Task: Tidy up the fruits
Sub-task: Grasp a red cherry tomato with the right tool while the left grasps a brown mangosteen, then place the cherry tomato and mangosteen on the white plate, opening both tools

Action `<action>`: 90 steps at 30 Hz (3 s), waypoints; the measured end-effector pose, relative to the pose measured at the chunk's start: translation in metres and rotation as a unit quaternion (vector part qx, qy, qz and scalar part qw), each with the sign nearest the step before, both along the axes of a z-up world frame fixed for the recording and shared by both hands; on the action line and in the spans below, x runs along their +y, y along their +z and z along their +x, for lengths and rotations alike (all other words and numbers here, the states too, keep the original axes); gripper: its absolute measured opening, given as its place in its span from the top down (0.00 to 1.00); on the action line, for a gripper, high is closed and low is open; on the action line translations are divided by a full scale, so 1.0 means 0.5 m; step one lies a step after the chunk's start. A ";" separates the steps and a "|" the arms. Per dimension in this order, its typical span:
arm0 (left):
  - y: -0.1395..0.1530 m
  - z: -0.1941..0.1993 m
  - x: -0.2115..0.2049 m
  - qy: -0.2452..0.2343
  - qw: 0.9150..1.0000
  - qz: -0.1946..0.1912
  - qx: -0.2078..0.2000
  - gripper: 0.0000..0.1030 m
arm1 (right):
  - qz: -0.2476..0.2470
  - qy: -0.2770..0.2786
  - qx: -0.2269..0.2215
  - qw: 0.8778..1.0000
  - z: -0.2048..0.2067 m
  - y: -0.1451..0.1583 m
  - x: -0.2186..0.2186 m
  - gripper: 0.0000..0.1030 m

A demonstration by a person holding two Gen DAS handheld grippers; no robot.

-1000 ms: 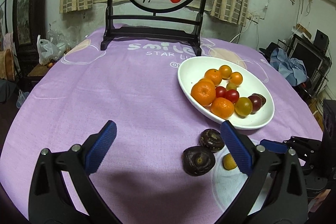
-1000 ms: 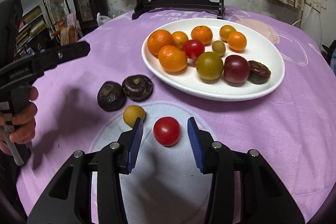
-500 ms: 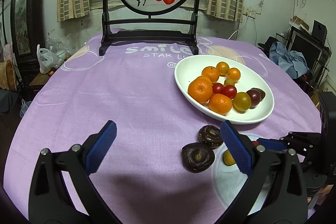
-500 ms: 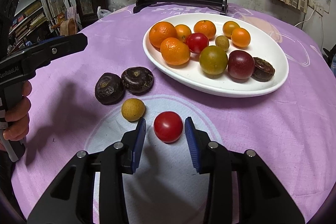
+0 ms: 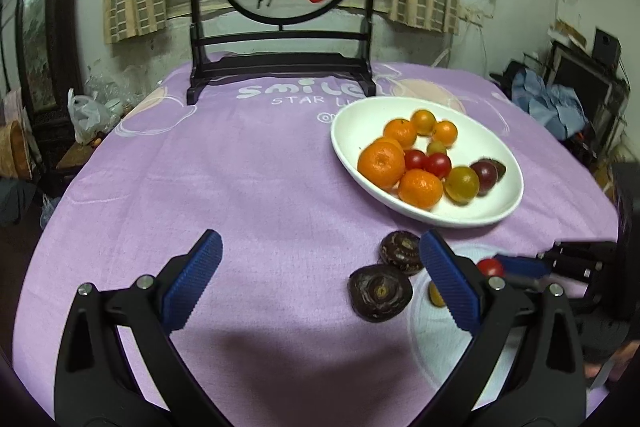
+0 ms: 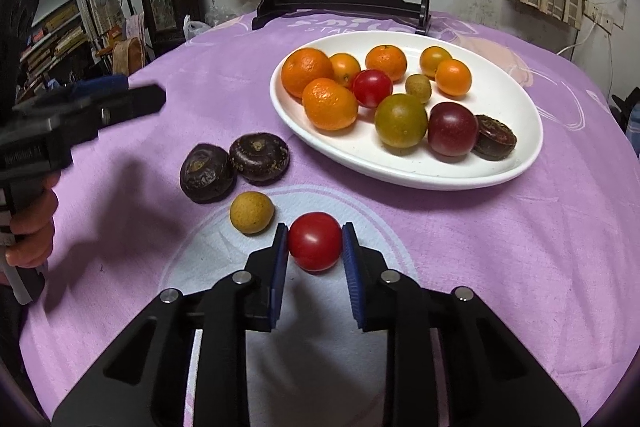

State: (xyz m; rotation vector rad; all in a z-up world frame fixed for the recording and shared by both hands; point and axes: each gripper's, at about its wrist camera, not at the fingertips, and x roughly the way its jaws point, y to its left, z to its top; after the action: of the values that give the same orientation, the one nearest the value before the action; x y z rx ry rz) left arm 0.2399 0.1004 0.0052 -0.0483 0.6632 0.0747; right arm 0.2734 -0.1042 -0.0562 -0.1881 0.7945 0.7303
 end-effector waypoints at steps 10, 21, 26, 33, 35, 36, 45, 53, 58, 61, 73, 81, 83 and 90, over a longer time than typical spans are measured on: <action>-0.055 0.003 -0.075 -0.106 0.991 0.068 0.053 0.21 | 0.010 -0.015 0.007 1.000 0.006 0.003 -0.013 0.73; -0.092 0.022 -0.083 -0.121 0.987 0.062 0.086 0.45 | 0.012 -0.022 0.009 1.000 0.007 0.005 -0.018 0.74; -0.103 0.028 -0.091 -0.123 0.986 0.069 0.092 0.50 | 0.013 -0.024 0.009 1.000 0.010 0.004 -0.018 0.74; -0.110 0.035 -0.091 -0.121 0.986 0.068 0.094 0.53 | 0.003 -0.019 0.008 1.000 0.007 -0.003 -0.009 0.74; -0.110 0.035 -0.091 -0.121 0.986 0.068 0.094 0.54 | 0.004 -0.018 0.007 1.000 0.006 -0.002 -0.009 0.74; -0.110 0.035 -0.091 -0.121 0.986 0.069 0.095 0.54 | 0.005 -0.017 0.006 1.000 0.005 0.000 -0.010 0.74; -0.084 0.009 -0.087 -0.118 0.989 0.043 0.082 0.54 | 0.039 0.009 0.009 0.999 -0.008 0.012 -0.008 0.73; 0.012 0.047 -0.100 -0.114 0.993 0.002 0.011 0.54 | 0.130 -0.111 -0.054 0.984 0.082 0.078 -0.077 0.73; 0.040 0.149 -0.126 -0.107 0.994 -0.013 -0.002 0.54 | 0.132 -0.152 -0.049 0.978 0.167 0.065 -0.093 0.73; 0.033 0.194 -0.140 -0.102 0.995 -0.008 0.001 0.54 | 0.131 -0.156 -0.043 0.978 0.195 0.055 -0.095 0.73; 0.091 0.134 -0.086 -0.035 0.997 0.004 -0.069 0.07 | 0.154 -0.089 -0.031 0.984 0.098 0.094 -0.069 0.53; 0.045 0.075 0.010 0.045 0.998 -0.005 -0.037 0.06 | -0.004 0.040 -0.042 0.998 -0.009 0.032 0.085 0.54; 0.033 0.063 0.030 0.058 0.998 -0.013 -0.027 0.06 | -0.024 0.052 -0.040 0.998 -0.020 0.019 0.099 0.54; 0.023 0.040 0.047 0.067 0.997 -0.026 -0.016 0.06 | -0.026 0.045 -0.018 0.998 -0.011 0.002 0.097 0.54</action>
State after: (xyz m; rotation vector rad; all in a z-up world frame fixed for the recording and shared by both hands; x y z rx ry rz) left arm 0.2599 0.1240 0.0167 -0.1430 0.6286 0.1854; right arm 0.2678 -0.0556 -0.0550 -0.2842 0.7744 0.7893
